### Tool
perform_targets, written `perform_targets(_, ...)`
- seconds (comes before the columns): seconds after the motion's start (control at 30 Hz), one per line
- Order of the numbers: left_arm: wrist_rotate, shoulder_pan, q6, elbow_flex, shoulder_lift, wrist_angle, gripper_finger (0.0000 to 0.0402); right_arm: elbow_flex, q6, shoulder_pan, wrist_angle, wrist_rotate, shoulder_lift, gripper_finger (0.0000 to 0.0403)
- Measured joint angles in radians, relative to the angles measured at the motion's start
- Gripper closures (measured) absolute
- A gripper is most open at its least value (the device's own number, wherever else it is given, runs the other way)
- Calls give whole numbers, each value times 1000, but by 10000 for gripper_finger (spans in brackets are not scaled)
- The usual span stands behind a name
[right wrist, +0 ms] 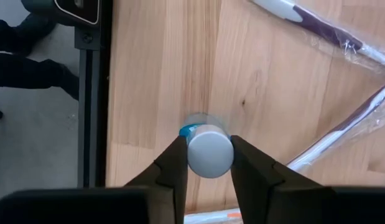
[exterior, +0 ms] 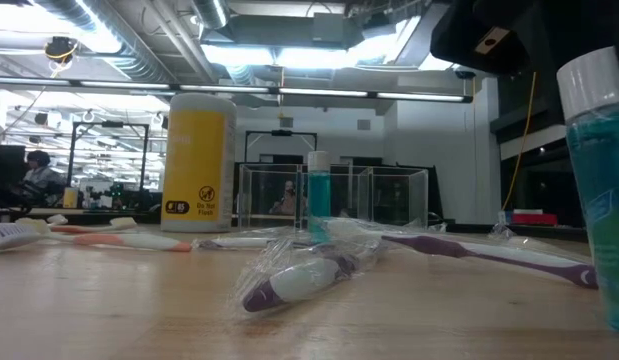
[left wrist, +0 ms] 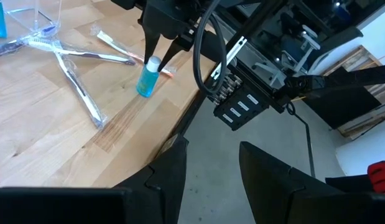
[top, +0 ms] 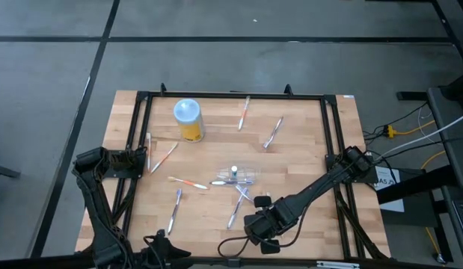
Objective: Pick & Place toothbrushing station
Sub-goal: Put the blue mouthwash into the middle compartment of the transparent organizer
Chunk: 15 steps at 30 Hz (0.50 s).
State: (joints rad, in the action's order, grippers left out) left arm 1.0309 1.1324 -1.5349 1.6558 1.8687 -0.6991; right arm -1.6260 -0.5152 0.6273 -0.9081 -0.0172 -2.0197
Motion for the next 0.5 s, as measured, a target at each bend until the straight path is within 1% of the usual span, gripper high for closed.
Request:
perform_targets(0.13, 6, 0, 0, 0, 0, 0, 258, -6, 0, 0, 4, 3, -1, 306)
perform_targets(0.23, 6, 0, 1, 0, 0, 0, 258, -52, 1, -1, -2, 28, -2, 306)
perform_targets(0.37, 26, -3, 3, 0, 0, -1, 258, -174, 48, -24, -82, 119, -2, 306)
perform_targets(0.5, 64, -19, 14, 0, 0, -1, 258, -298, 134, -85, -204, 226, -2, 306)
